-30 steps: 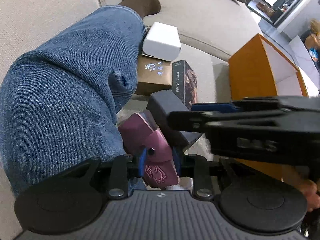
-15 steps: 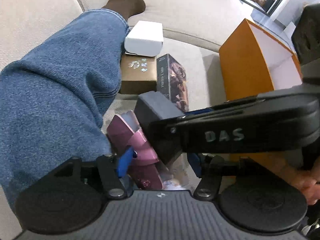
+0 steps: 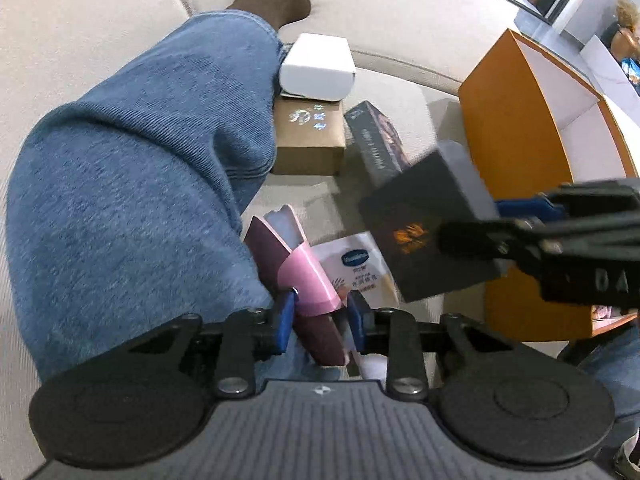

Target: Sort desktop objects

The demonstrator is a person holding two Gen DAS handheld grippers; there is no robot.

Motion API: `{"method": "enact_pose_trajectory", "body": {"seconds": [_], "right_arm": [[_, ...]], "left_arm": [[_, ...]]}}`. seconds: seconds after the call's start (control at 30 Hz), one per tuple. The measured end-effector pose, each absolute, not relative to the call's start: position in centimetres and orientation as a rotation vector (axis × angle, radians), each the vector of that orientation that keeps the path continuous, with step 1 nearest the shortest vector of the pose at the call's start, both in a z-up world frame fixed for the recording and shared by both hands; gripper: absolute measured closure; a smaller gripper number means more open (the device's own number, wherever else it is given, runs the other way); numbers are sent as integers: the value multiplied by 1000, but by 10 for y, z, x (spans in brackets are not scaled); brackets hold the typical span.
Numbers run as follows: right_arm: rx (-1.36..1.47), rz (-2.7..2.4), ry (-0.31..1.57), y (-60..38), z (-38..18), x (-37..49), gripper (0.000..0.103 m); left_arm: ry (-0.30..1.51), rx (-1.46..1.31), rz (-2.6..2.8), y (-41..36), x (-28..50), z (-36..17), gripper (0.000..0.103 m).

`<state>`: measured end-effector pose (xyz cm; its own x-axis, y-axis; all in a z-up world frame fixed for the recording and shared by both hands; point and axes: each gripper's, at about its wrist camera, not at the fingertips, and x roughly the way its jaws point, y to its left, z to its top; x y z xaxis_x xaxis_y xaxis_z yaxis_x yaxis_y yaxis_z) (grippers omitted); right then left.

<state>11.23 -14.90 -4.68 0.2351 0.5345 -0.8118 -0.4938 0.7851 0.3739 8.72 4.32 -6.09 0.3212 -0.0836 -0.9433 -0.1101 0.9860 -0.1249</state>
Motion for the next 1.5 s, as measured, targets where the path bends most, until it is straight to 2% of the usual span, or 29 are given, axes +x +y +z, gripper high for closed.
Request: {"method": "enact_pose_trajectory", "body": {"seconds": [0.07,0.2,0.3,0.57,0.8,0.9,1.0,1.07,1.13,1.5], "right_arm": [[2,696,1111,-153,-45,103,69],[-101,650,1102,-148,-52,89,69],[-207,601,1053,-145,-54,77,69],[-249,555,1057,-137,-61,76,69],[-347,528,1035,-125,-74,75,68],[-360,543,972,-124,-67,70,60],[-343,637,891,-125,-56,63,64],[-364,698,861,-122,-56,59,84],[-380,766,865,-117,-59,58,92],[-273,950,993,-97,-86,66,101]], "left_arm": [[1250,-218,22,50,90,-59,75],[1269,-291,56,57,100,-61,75],[1286,-306,66,55,107,-66,74],[1320,-305,108,45,121,-73,66],[1305,-335,117,58,107,-64,75],[1303,-366,108,64,106,-63,77],[1308,-384,108,67,107,-63,77],[1307,-382,107,65,107,-63,78],[1307,-385,110,65,107,-63,78],[1342,-427,151,63,116,-66,77]]}}
